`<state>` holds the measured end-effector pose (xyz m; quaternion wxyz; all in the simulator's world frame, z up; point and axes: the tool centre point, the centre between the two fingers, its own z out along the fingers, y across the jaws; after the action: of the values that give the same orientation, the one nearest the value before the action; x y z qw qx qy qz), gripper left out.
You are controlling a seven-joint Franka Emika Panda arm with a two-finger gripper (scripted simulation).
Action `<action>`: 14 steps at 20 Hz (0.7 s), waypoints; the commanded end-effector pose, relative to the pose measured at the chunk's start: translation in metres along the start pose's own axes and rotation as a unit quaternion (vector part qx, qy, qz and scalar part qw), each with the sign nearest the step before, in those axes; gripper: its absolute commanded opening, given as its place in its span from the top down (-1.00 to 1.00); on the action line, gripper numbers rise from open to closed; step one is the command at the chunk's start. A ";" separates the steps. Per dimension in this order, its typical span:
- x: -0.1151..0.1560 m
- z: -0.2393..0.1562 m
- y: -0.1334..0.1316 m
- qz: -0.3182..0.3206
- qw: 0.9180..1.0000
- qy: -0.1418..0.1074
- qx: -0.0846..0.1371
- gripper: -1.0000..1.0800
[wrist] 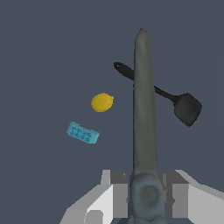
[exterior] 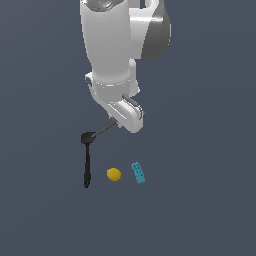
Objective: Pick up a designated object from a clutter of objects.
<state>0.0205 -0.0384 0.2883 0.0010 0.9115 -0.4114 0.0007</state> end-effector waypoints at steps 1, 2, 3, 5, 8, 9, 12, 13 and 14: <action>-0.002 -0.024 -0.006 0.000 1.000 0.000 0.000 1.00; -0.002 -0.033 -0.008 0.000 1.000 0.000 0.000 1.00; -0.002 -0.040 -0.011 -0.001 1.000 0.000 0.000 1.00; -0.003 -0.055 -0.015 -0.001 1.000 0.000 0.000 1.00; -0.003 -0.072 -0.020 -0.001 1.000 -0.001 0.000 1.00; -0.003 -0.077 -0.021 -0.001 1.000 -0.001 0.000 1.00; -0.003 -0.088 -0.025 -0.001 1.000 -0.001 0.001 1.00; -0.003 -0.090 -0.026 -0.001 1.000 -0.001 0.001 1.00; -0.003 -0.093 -0.026 -0.001 1.000 -0.001 0.001 1.00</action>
<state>0.0370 -0.0189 0.3763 0.0001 0.9120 -0.4102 0.0002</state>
